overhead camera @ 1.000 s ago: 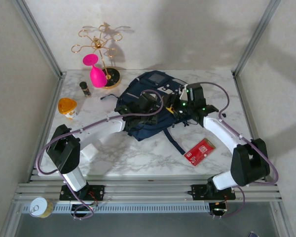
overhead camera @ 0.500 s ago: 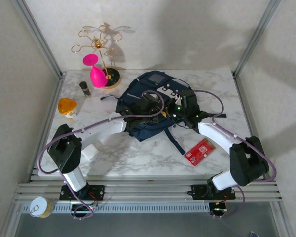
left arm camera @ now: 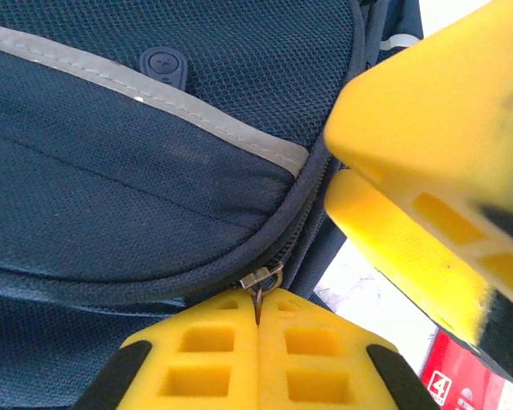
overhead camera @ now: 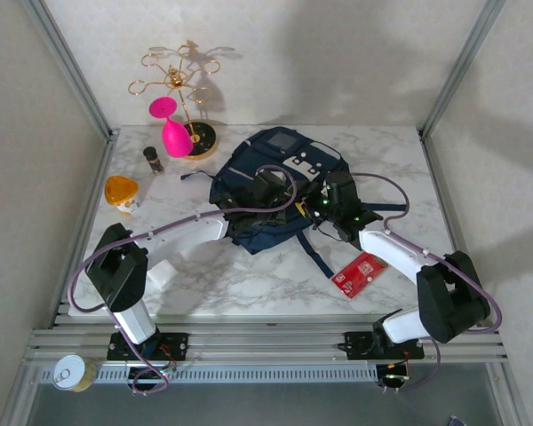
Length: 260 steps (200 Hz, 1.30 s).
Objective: Pack books, pencil case, and school supplies into a backpack
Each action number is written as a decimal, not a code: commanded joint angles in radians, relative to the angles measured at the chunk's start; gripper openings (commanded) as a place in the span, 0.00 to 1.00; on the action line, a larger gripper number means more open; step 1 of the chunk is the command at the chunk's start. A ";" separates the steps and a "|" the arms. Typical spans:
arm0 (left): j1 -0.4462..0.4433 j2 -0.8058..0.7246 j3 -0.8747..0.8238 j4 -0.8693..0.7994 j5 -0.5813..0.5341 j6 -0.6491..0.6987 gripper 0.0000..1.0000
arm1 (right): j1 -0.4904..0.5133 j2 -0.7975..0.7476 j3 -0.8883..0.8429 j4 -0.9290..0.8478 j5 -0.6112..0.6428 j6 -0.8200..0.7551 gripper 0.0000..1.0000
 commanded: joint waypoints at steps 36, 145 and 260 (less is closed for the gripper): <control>-0.023 -0.031 -0.015 0.051 0.057 -0.010 0.00 | 0.020 0.141 0.064 0.081 -0.015 -0.025 0.46; -0.154 -0.011 0.059 -0.059 -0.047 -0.213 0.00 | -0.286 0.122 0.274 -0.288 -0.330 -0.675 0.00; -0.111 -0.022 0.085 0.027 0.075 -0.120 0.20 | -0.307 0.153 0.258 -0.213 -0.494 -0.519 0.00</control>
